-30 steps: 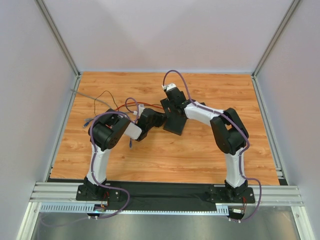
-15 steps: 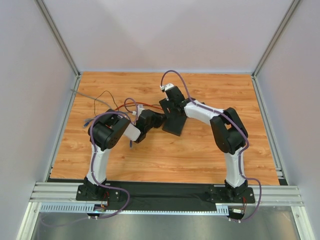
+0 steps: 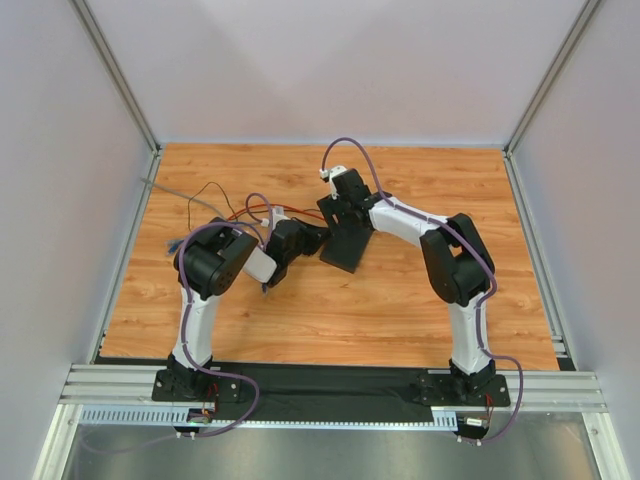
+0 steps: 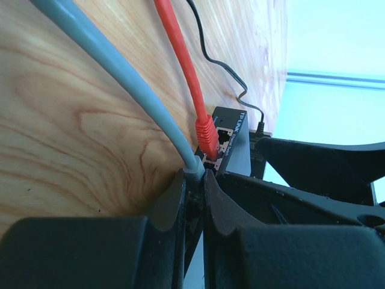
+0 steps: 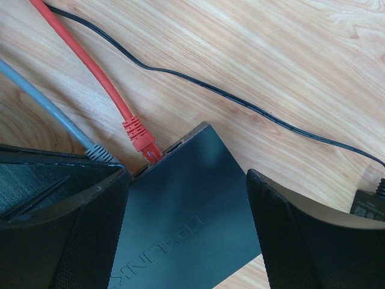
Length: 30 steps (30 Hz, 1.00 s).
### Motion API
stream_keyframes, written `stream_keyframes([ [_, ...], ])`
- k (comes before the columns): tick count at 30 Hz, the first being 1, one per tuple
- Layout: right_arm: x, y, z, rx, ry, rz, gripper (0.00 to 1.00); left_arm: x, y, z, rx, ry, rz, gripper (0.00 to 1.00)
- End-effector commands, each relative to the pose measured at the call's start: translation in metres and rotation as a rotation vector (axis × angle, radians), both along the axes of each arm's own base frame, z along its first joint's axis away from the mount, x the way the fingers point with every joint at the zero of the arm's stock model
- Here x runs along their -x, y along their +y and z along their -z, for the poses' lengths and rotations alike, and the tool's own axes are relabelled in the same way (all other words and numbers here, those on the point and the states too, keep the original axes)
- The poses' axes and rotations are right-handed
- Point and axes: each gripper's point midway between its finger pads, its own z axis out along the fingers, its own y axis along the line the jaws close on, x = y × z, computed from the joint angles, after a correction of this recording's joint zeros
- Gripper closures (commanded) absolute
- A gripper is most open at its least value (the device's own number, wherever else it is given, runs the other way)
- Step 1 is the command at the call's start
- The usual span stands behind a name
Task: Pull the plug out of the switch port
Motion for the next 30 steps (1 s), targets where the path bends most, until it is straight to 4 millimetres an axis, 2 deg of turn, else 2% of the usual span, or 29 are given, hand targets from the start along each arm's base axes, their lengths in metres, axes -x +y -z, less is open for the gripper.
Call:
stream_keyframes([
  [1, 0.047, -0.04, 0.048, 0.155, 0.228, -0.012, 0.21, -0.029, 0.049, -0.002, -0.137, -0.109, -0.145, 1.0],
  [3, 0.047, -0.04, 0.047, 0.155, 0.232, -0.015, 0.21, -0.03, 0.055, -0.012, -0.153, -0.128, -0.143, 1.0],
  [8, 0.049, -0.042, 0.051, 0.169, 0.253, -0.009, 0.22, -0.034, 0.053, -0.036, -0.218, -0.221, -0.108, 1.0],
  [9, 0.048, -0.042, 0.051, 0.172, 0.254, -0.004, 0.22, -0.036, 0.051, -0.047, -0.185, -0.275, -0.111, 1.0],
  [10, 0.048, -0.042, 0.051, 0.17, 0.252, -0.001, 0.22, -0.032, 0.054, -0.045, -0.174, -0.28, -0.117, 1.0],
  [11, 0.047, -0.042, 0.051, 0.169, 0.251, 0.0, 0.21, -0.033, 0.051, -0.056, -0.142, -0.337, -0.116, 1.0],
  [13, 0.046, -0.042, 0.052, 0.157, 0.252, 0.004, 0.21, -0.03, 0.051, -0.043, -0.125, -0.313, -0.116, 1.0],
  [17, 0.046, -0.044, 0.054, 0.148, 0.267, 0.012, 0.21, -0.031, 0.049, -0.048, -0.07, -0.351, -0.124, 1.0],
  [21, 0.046, -0.043, 0.054, 0.146, 0.268, 0.016, 0.21, -0.031, 0.043, -0.038, -0.093, -0.312, -0.11, 1.0],
  [24, 0.047, -0.045, 0.054, 0.143, 0.275, 0.021, 0.22, -0.031, 0.046, -0.036, -0.085, -0.311, -0.138, 1.0],
  [30, 0.045, -0.053, 0.051, 0.128, 0.281, 0.052, 0.22, -0.033, 0.045, -0.042, -0.075, -0.387, -0.13, 1.0],
])
